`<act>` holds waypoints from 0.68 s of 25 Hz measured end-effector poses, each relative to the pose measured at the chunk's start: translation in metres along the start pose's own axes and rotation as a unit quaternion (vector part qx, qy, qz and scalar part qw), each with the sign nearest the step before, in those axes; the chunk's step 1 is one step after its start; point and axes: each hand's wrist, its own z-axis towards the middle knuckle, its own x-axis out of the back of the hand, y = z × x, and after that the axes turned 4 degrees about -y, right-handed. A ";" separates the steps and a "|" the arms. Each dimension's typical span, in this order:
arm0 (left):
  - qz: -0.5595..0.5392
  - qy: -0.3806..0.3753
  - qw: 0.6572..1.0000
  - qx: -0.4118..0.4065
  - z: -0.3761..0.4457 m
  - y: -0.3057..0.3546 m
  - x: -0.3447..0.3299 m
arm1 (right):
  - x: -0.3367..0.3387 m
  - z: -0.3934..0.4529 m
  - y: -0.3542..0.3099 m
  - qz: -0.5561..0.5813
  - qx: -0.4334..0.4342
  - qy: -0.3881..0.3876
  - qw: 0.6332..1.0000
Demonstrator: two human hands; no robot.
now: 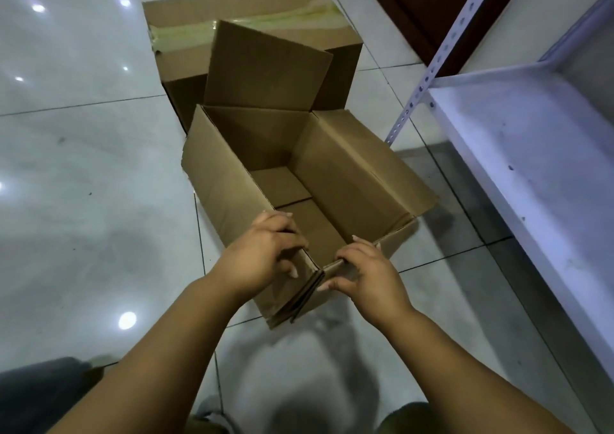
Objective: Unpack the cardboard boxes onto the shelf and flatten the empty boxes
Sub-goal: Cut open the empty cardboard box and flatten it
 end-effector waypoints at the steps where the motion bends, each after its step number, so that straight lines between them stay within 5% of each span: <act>1: -0.003 0.006 1.000 -0.002 0.002 -0.001 -0.006 | -0.004 0.002 0.006 0.006 -0.006 0.002 1.000; 7: -0.027 0.059 0.998 0.003 0.017 0.004 -0.021 | -0.005 0.002 0.024 0.107 -0.035 0.038 0.993; 11: -0.087 0.023 0.996 -0.015 0.022 0.031 -0.018 | 0.012 -0.008 0.027 0.221 -0.057 0.018 0.973; 17: -0.024 -0.036 0.996 -0.074 0.035 0.052 -0.023 | 0.009 -0.023 0.045 0.328 -0.059 -0.030 0.942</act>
